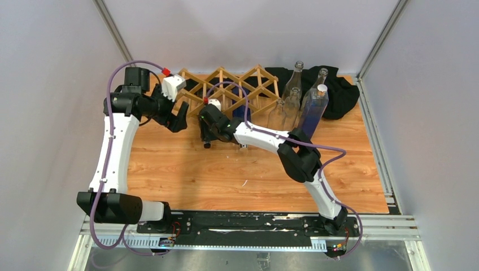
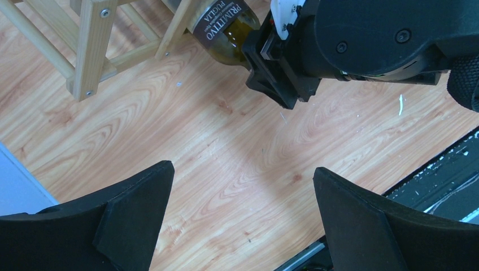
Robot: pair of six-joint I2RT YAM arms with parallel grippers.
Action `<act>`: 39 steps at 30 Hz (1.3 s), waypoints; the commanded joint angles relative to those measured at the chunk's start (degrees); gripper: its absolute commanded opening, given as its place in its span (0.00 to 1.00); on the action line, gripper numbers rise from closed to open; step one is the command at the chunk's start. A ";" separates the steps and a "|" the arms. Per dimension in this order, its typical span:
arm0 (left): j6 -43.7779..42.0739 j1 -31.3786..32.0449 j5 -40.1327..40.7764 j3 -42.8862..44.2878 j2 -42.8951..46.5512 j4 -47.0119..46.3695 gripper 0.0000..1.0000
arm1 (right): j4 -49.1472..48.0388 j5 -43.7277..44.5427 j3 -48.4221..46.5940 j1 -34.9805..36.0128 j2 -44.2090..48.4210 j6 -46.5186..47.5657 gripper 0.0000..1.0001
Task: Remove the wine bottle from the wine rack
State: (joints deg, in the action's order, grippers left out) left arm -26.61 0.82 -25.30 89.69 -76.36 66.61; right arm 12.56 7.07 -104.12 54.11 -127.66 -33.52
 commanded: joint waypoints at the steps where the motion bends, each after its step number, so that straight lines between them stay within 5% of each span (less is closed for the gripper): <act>1: -1.25 -0.46 -0.61 -1.21 0.83 0.54 1.00 | -0.63 2.34 3.73 0.16 2.13 -0.55 0.42; 9: -3.09 -0.42 -1.19 -2.72 -0.02 0.54 1.00 | -4.84 0.68 9.56 0.77 6.12 -0.06 0.00; 28: -9.94 -0.47 0.02 -7.23 -3.20 0.45 1.00 | -12.93 -5.77 19.88 1.26 15.92 -3.72 0.00; 39: -18.28 -0.46 -6.38 -9.49 -0.73 0.45 1.00 | -14.88 -12.72 29.93 1.57 24.84 -5.90 0.00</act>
State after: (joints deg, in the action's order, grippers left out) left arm -41.06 0.82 -28.25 80.51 -78.85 66.65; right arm 2.13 -0.27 -76.84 54.22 -107.74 -38.35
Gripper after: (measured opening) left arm 0.997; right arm 0.389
